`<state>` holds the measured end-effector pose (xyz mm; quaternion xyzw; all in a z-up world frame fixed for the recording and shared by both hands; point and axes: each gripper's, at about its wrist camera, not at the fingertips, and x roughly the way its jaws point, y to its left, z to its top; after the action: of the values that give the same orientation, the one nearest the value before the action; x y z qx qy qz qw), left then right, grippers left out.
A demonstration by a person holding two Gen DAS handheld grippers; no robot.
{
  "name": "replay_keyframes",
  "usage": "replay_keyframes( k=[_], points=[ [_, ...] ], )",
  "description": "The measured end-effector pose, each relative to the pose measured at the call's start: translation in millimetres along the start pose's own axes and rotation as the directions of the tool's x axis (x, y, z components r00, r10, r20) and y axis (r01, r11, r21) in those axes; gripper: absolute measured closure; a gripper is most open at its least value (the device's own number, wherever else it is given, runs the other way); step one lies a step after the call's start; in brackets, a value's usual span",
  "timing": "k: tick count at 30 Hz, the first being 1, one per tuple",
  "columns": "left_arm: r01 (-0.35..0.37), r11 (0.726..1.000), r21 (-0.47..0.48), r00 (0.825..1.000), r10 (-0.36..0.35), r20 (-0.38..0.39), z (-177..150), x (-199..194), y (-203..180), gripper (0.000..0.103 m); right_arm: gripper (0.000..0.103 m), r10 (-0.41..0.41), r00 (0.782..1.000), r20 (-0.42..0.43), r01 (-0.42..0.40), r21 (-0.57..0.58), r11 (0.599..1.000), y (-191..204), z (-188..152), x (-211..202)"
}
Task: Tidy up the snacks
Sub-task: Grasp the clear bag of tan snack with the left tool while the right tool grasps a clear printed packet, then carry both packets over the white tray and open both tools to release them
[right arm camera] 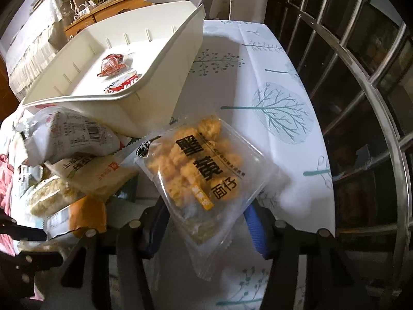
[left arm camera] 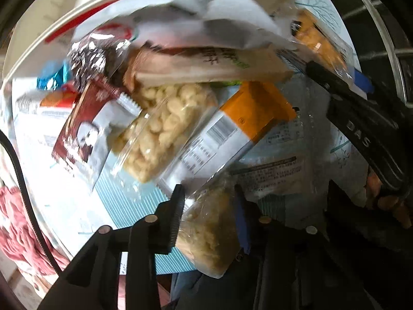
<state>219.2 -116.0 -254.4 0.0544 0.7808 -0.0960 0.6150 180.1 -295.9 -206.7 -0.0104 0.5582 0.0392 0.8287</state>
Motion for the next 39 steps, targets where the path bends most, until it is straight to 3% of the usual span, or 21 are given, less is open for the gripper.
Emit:
replay_keyframes(
  k=[11, 21, 22, 23, 31, 39],
  points=[
    [0.025, 0.995, -0.097, 0.995, -0.015, 0.1, -45, -29, 25, 0.082, 0.053, 0.029, 0.997, 0.07, -0.029, 0.005, 1.0, 0, -18, -44],
    [0.035, 0.99, -0.14, 0.971, -0.001, 0.239, -97, -77, 46, 0.082, 0.06, 0.029, 0.982, 0.186, -0.027, -0.012, 1.0, 2, -29, -92],
    [0.041, 0.988, -0.148, 0.968, -0.002, 0.252, -101, -84, 46, 0.082, 0.068, 0.03, 0.98, 0.195, -0.028, -0.016, 0.999, 2, -30, -96],
    [0.043, 0.988, -0.152, 0.966, -0.002, 0.259, -101, -89, 43, 0.082, 0.101, 0.032, 0.977, 0.213, -0.028, -0.024, 0.999, 3, -30, -101],
    [0.084, 0.976, -0.201, 0.935, -0.007, 0.354, -119, -137, 29, 0.082, 0.103, 0.043, 0.962, 0.271, -0.046, 0.004, 0.999, -3, -29, -123],
    [0.111, 0.964, -0.242, 0.9, 0.005, 0.435, -111, -165, 29, 0.082, 0.103, 0.124, 0.98, 0.154, -0.153, 0.196, 0.969, -28, -35, -111]
  ],
)
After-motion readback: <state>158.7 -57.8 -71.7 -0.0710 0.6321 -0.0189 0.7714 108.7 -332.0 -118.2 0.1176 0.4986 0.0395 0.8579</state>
